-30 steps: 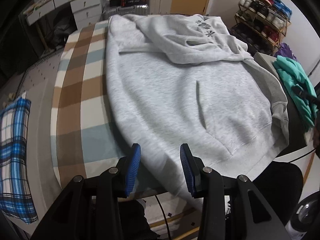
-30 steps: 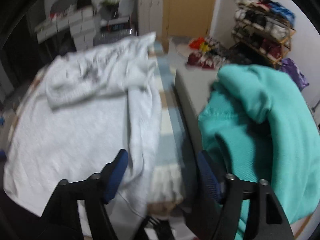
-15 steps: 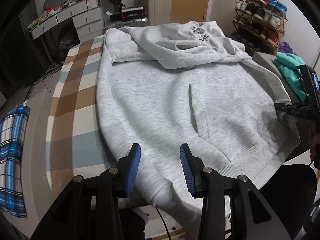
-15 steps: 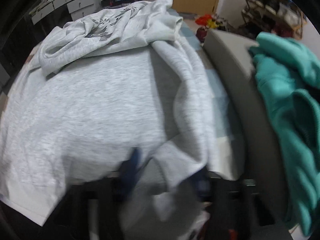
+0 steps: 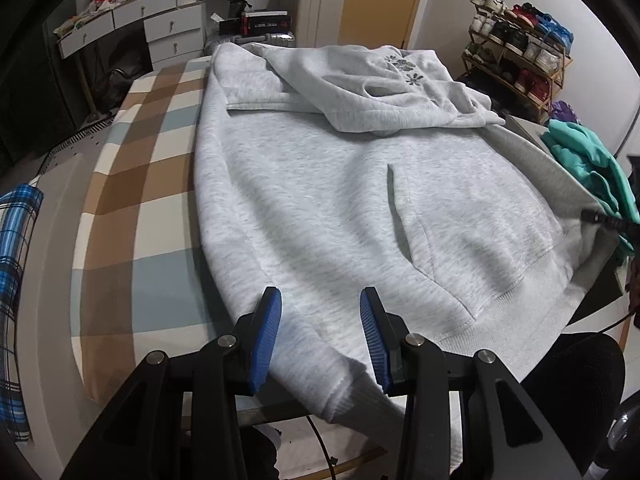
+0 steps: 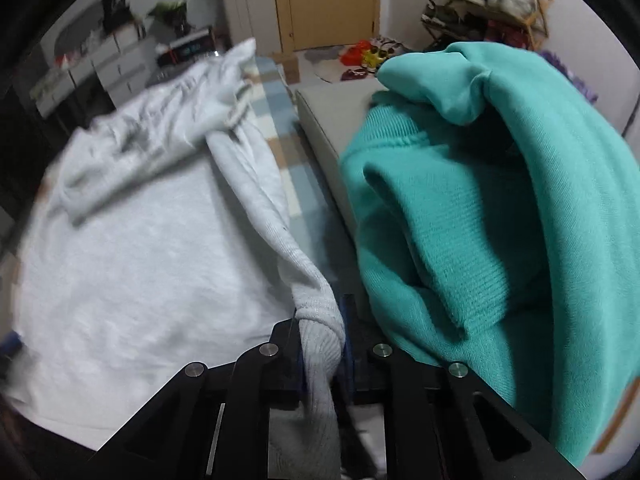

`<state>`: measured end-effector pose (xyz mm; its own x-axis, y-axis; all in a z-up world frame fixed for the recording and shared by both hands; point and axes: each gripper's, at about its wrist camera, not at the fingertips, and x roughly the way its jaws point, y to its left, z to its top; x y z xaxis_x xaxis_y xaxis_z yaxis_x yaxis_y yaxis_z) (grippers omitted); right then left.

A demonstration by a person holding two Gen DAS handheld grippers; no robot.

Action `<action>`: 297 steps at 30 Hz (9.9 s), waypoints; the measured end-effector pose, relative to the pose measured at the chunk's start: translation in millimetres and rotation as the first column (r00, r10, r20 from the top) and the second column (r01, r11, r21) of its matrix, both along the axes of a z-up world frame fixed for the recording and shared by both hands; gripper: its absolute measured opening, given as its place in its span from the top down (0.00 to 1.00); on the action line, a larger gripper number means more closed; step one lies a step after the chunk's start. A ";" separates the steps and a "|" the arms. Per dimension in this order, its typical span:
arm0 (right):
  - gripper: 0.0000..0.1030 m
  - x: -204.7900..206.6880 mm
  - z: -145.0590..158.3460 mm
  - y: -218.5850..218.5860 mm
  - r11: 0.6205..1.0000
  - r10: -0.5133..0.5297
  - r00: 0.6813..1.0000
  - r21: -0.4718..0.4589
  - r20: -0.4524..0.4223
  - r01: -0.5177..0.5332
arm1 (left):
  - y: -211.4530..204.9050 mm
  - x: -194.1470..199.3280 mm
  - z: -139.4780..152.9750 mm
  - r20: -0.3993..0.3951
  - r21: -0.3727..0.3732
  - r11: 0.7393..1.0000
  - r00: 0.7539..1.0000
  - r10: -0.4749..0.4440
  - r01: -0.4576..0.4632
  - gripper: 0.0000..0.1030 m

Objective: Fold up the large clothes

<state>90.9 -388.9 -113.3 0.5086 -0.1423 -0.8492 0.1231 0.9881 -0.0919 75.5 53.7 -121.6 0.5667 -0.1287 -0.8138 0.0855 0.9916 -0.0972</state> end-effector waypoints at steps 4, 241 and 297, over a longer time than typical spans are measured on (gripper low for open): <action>0.81 6.5 -12.7 18.3 0.985 0.042 0.998 -0.164 -0.041 -0.048 | 5.6 -3.2 -0.3 0.014 0.027 0.999 1.000 0.026 -0.026 0.66; 0.56 37.6 77.8 212.8 0.756 0.623 0.777 0.191 0.086 -0.627 | 89.6 102.2 94.5 -0.126 -0.372 0.917 0.987 0.103 -0.144 0.31; 0.55 227.0 10.3 171.6 0.930 0.356 0.921 -0.036 -0.159 -0.366 | 97.4 149.1 -3.1 -0.262 -0.492 0.848 0.962 0.072 -0.197 0.31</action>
<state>317.8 -217.2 -103.1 0.4057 -0.0290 -0.9136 -0.2606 0.9543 -0.1460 224.6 151.1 -124.6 0.4189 -0.4956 -0.7609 -0.1312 0.7961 -0.5908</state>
